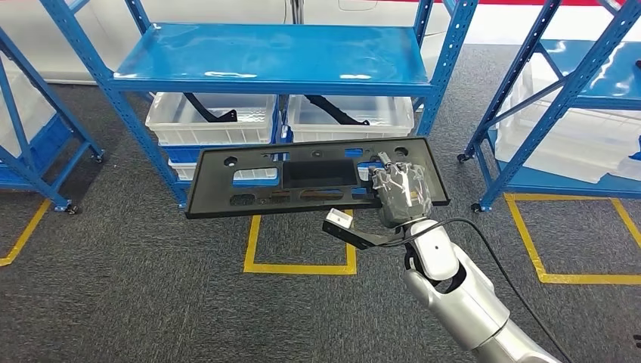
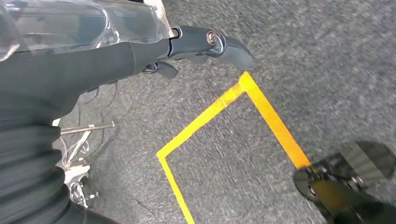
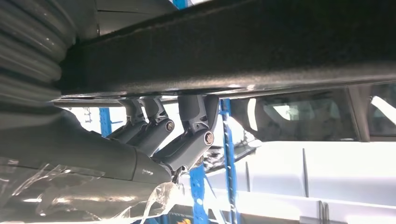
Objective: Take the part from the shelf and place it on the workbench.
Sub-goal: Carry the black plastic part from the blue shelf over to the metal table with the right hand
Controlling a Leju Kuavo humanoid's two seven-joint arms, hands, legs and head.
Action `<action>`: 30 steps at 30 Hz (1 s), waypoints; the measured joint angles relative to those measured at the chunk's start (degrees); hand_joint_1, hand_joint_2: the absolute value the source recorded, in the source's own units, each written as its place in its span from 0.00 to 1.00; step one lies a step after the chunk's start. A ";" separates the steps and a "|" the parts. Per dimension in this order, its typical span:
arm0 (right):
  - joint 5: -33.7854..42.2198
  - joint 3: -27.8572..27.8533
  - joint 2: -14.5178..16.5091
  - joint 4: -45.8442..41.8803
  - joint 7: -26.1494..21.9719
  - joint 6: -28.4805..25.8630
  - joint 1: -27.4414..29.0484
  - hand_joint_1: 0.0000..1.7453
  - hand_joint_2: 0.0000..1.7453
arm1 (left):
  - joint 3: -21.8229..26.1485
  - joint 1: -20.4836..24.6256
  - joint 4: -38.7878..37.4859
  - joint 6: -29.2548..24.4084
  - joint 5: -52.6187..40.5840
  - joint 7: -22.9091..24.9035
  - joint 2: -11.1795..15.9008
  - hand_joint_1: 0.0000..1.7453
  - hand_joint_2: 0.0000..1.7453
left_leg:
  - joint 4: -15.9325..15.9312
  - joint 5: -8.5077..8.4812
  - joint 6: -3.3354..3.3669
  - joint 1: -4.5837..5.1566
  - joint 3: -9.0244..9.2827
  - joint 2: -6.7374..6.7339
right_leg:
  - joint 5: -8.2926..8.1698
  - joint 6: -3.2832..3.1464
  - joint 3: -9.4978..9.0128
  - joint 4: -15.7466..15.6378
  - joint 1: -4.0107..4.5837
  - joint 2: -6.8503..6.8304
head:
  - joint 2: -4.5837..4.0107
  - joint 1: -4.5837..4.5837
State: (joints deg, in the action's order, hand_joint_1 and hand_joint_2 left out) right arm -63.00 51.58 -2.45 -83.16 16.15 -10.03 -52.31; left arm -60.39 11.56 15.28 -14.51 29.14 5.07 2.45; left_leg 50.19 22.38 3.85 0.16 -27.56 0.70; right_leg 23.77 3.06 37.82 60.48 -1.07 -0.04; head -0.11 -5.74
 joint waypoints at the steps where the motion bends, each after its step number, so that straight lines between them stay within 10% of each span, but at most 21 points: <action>1: 0.01 0.00 -0.07 0.01 0.04 0.00 0.20 1.00 1.00 | 0.00 -0.08 0.00 0.00 -0.04 0.01 0.01 0.00 1.00 | 0.01 -0.04 0.05 -0.09 -0.05 0.18 | 2.05 0.08 2.05 4.70 -0.07 0.00 | 0.00 0.00; 4: 0.01 0.00 -0.27 0.05 0.09 0.01 0.88 1.00 1.00 | 0.00 -0.34 0.00 0.07 -0.12 0.01 -0.01 0.00 1.00 | 0.04 -0.04 -0.18 -0.46 -0.03 1.26 | 2.53 0.18 3.51 8.68 -0.28 0.05 | 0.00 0.01; 8: -0.04 0.00 -0.29 0.04 0.10 0.09 0.70 1.00 1.00 | -0.01 -0.08 0.00 0.14 -0.31 0.02 -0.07 0.00 1.00 | -0.02 0.11 -1.63 -0.97 0.07 3.25 | -3.15 -0.14 -5.38 -7.40 -0.42 3.11 | 0.00 0.03; 11: -0.08 0.00 -0.25 0.03 0.20 0.34 0.45 1.00 1.00 | 0.00 0.08 0.00 0.16 -0.38 0.05 -0.09 0.00 1.00 | -0.57 0.01 -3.10 -1.16 -0.15 4.60 | -3.21 -1.02 -6.56 -9.45 -0.04 2.56 | 0.00 0.04; 13: -0.12 0.00 -0.13 0.02 0.25 0.51 0.31 1.00 1.00 | 0.00 -0.05 0.00 0.18 -0.45 0.10 -0.09 0.00 1.00 | 1.12 1.08 -3.70 -1.34 -1.15 3.46 | -3.52 -1.86 -6.83 -10.00 -0.25 1.40 | 0.00 0.03; 18: -0.21 0.01 -0.02 -0.01 0.57 0.72 0.38 1.00 1.00 | 0.00 -0.04 0.00 0.20 -0.65 0.15 -0.13 0.00 1.00 | 18.93 8.64 -4.90 -1.61 -10.29 0.42 | -3.63 -2.45 -6.80 -10.29 -0.38 -1.62 | 0.00 0.01; 21: -0.40 0.01 -0.02 -0.01 0.58 0.79 0.59 1.00 1.00 | 0.00 -0.20 0.00 0.18 -0.91 0.16 -0.10 0.00 1.00 | 10.46 3.71 -5.33 -1.75 -6.41 -1.23 | -3.42 -1.90 -6.88 -10.12 -0.55 -3.40 | 0.00 0.01; 24: -0.59 -0.04 -0.08 -0.01 0.63 0.81 0.45 1.00 1.00 | 0.01 0.06 0.03 0.17 -1.21 0.18 -0.22 0.00 1.00 | 1.01 -0.33 -4.74 -1.67 -1.90 -4.74 | -2.85 -0.73 -6.88 -9.45 -0.07 -4.97 | 0.00 0.03; 27: -0.61 -0.08 -0.09 -0.09 0.64 0.86 0.50 1.00 1.00 | 0.02 -0.02 0.04 0.17 -1.32 0.34 -0.27 0.00 1.00 | 1.23 -0.68 -3.17 -1.45 -2.45 -3.25 | -2.28 0.17 -6.84 -8.93 -0.21 -5.92 | 0.00 0.04; 30: -0.66 -0.10 -0.15 -0.32 0.67 0.90 0.64 1.00 1.00 | 0.02 -0.02 0.04 0.16 -1.42 0.58 -0.22 0.00 1.00 | 1.26 -0.89 -2.11 -1.44 -2.59 -1.25 | 2.31 0.64 -3.51 -1.36 -0.56 -2.03 | 0.00 0.05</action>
State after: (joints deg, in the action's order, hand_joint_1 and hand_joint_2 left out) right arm -63.66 51.48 -2.59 -83.48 16.82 -9.14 -51.66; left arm -60.37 11.54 15.32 -14.35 27.72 5.64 2.23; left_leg 51.45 21.49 1.74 -1.28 -30.14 -0.54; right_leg 26.07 3.70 34.31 59.12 -1.63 -2.07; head -0.11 -5.69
